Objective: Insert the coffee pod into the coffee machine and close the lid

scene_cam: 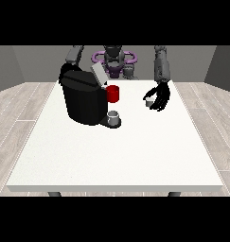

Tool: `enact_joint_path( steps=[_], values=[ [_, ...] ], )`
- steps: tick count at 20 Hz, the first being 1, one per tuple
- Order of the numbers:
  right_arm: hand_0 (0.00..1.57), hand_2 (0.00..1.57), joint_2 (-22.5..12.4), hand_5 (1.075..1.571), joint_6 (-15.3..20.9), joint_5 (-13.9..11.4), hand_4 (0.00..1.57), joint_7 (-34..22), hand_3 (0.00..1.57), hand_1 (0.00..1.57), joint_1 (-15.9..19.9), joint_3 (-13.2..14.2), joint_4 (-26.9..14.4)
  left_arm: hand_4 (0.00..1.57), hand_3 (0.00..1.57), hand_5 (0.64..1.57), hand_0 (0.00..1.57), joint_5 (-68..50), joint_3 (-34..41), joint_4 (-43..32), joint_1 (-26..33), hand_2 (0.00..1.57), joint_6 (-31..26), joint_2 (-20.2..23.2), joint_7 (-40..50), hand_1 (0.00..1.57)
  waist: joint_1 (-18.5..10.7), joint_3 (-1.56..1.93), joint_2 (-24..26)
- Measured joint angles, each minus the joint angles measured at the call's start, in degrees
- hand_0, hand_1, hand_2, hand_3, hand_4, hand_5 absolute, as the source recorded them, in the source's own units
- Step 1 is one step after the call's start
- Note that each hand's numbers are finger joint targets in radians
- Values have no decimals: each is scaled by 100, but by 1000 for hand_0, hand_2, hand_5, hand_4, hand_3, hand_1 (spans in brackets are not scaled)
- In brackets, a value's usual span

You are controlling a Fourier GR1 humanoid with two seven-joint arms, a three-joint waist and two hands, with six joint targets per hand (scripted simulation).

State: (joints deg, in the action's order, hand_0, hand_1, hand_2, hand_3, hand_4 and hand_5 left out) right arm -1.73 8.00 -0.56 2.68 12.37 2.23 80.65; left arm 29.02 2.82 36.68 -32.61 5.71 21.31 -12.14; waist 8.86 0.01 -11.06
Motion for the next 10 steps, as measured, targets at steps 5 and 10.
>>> enact_joint_path(
  steps=[5, 10],
  values=[
    [0, 0, 38, 1571, 29, 88, 487, 11, 0, 0, 21, -3, 27, 286, 867, 1571, 987, 213, 6, -202, -71, 1095, 356, -15, -300, 987, 6, 11, -23],
    [0, 0, 10, 1571, 16, 136, 424, 17, 0, 0, 18, 26, -53, 280, 966, 1571, 1115, 506, -123, -365, -174, 1173, 373, 83, -308, 1115, -7, 12, -2]
  ],
)
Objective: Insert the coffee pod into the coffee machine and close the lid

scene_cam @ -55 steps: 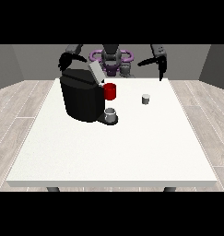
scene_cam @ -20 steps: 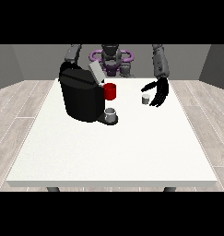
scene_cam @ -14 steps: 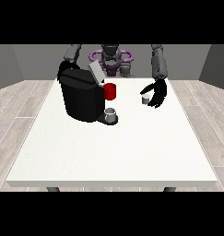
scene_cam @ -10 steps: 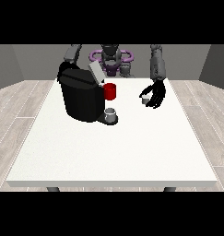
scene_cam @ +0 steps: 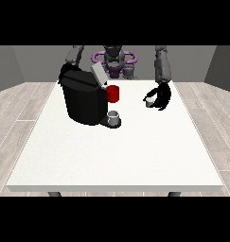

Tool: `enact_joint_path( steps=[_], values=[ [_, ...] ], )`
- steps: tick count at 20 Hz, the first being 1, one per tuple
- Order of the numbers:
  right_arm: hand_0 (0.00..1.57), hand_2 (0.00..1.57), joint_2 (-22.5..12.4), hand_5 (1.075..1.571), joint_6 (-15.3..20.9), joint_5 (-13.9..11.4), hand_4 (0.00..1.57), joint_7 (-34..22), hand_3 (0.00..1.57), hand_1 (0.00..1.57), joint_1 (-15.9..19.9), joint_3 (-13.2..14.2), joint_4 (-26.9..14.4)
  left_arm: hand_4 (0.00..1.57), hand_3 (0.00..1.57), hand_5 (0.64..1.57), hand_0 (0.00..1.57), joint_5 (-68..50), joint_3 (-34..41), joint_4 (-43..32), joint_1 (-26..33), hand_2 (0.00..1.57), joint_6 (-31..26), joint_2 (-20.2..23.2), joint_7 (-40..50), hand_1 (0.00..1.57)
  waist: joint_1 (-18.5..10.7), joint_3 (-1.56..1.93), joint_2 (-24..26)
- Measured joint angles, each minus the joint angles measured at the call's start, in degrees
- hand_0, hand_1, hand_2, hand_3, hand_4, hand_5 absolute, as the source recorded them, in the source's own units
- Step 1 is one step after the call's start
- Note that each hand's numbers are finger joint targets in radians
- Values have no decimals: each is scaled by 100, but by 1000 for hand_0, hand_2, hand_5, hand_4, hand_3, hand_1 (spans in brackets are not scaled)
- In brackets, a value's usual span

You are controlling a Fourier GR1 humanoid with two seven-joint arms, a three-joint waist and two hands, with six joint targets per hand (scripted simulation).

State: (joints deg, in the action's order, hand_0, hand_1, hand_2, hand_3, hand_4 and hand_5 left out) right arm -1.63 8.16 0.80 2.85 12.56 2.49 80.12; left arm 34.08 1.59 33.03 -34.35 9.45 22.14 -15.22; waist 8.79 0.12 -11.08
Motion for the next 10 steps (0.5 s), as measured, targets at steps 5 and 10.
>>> enact_joint_path(
  steps=[5, 10],
  values=[
    [0, 0, 34, 1571, 28, 23, 438, 62, 0, 0, -85, 18, -53, 564, 1423, 1571, 1424, 128, 12, -154, -88, 1457, -27, 31, -145, 1424, -7, -10, 57],
    [0, 0, 85, 1571, 135, -9, 488, 58, 0, 0, -17, 45, -280, 583, 1353, 1571, 1388, 102, -28, 35, -404, 1408, -450, 56, -324, 1388, -102, -12, 229]
  ],
)
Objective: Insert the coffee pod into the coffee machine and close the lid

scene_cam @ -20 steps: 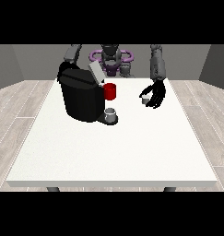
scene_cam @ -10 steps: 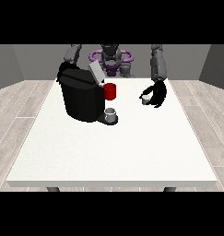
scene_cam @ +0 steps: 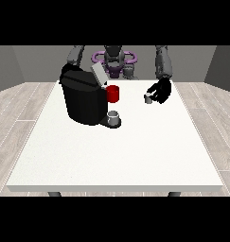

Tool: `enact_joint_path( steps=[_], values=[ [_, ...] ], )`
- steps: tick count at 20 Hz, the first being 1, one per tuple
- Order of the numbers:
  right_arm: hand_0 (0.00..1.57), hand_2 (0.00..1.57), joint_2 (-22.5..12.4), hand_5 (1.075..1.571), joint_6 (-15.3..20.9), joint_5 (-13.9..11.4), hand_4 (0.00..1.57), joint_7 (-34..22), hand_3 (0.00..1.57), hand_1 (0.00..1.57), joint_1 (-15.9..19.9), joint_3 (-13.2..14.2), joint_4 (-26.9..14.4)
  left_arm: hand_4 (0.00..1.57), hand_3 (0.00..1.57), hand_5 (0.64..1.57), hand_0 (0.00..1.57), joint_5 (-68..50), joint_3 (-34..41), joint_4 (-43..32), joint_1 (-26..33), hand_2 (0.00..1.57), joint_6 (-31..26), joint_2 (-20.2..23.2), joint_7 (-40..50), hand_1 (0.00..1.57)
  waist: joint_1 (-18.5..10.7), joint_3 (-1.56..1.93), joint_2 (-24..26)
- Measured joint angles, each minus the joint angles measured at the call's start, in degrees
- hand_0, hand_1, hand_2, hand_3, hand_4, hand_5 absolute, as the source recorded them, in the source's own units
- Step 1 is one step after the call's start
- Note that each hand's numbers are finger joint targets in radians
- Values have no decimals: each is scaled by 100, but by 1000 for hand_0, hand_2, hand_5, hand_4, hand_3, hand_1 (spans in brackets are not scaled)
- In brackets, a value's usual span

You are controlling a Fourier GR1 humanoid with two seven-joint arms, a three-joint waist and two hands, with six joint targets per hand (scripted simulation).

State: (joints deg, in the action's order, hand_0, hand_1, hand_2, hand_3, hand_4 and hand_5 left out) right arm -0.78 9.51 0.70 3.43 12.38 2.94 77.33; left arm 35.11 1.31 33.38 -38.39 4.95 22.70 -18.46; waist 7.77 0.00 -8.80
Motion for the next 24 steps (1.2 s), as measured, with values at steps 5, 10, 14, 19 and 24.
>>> enact_joint_path(
  steps=[5, 10, 14, 19, 24],
  values=[
    [0, 0, -162, 1571, -179, 110, 456, 41, 0, 0, 57, 145, -331, 529, 1297, 1571, 1258, -31, -50, 265, -364, 1321, -488, -64, 176, 1258, -70, 2, 242],
    [0, 0, -62, 1571, -168, 64, 475, 157, 0, 0, 68, 35, -365, 571, 1291, 1571, 1235, -46, 24, 392, -700, 1323, -806, 69, 184, 1235, 35, 1, 246],
    [0, 0, -82, 1571, -228, 155, 489, 163, 0, 0, 146, 89, -419, 573, 1292, 1571, 1252, -33, 70, 473, -941, 1329, -947, 35, 392, 1252, 114, 0, 251],
    [0, 0, -53, 1571, -241, 144, 494, 237, 0, 0, 198, -34, -331, 543, 1224, 1571, 1011, -39, 206, 501, -1324, 1199, -1083, 169, 533, 1011, 297, 0, 152],
    [0, 0, -191, 1571, -300, 153, 511, 13, 0, 0, 357, -9, -263, 507, 1199, 1571, 1211, -62, 335, 531, -1794, 1253, -1158, 170, 891, 1211, 492, 0, 130]
  ],
)
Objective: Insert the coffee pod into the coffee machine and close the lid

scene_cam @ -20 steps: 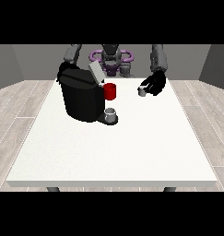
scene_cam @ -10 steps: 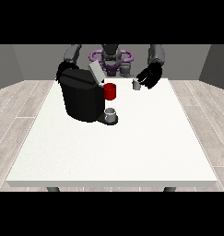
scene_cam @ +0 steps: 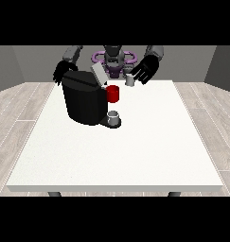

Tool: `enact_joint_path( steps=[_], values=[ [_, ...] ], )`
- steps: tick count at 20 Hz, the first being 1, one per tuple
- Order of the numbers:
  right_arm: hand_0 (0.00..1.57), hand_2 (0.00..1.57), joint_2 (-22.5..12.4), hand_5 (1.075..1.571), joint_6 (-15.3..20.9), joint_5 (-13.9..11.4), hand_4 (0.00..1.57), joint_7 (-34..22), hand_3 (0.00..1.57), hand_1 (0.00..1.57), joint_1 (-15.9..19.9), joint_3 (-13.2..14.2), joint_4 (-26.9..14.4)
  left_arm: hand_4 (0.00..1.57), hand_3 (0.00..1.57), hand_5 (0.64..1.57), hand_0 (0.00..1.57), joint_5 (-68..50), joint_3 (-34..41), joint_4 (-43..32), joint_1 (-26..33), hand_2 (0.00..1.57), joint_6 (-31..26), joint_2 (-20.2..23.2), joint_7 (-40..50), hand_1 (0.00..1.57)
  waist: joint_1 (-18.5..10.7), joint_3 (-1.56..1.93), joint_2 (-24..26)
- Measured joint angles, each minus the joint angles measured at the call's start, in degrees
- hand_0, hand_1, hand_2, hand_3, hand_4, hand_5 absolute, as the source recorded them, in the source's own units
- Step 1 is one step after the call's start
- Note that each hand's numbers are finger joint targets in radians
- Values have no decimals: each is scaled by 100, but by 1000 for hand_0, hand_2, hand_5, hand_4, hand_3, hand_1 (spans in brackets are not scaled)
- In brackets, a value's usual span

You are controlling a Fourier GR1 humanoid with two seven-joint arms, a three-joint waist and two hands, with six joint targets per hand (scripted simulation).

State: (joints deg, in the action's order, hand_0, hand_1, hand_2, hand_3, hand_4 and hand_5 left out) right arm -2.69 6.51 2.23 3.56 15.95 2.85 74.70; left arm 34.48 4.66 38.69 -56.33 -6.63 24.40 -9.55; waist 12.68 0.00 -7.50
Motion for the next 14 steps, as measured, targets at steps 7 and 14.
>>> enact_joint_path(
  steps=[7, 14],
  values=[
    [0, 0, 103, 1571, 186, -185, 520, 68, 0, 0, 173, -135, 161, 519, 1276, 1571, 1284, -56, 230, -90, -641, 1340, -112, 227, 176, 1284, 264, -1, -370],
    [0, 0, 68, 1571, 215, -182, 481, 9, 0, 0, 268, -98, 276, 488, 1236, 1571, 1277, 33, 254, -159, -905, 1303, -114, 291, 231, 1277, 381, 1, -537]
  ],
)
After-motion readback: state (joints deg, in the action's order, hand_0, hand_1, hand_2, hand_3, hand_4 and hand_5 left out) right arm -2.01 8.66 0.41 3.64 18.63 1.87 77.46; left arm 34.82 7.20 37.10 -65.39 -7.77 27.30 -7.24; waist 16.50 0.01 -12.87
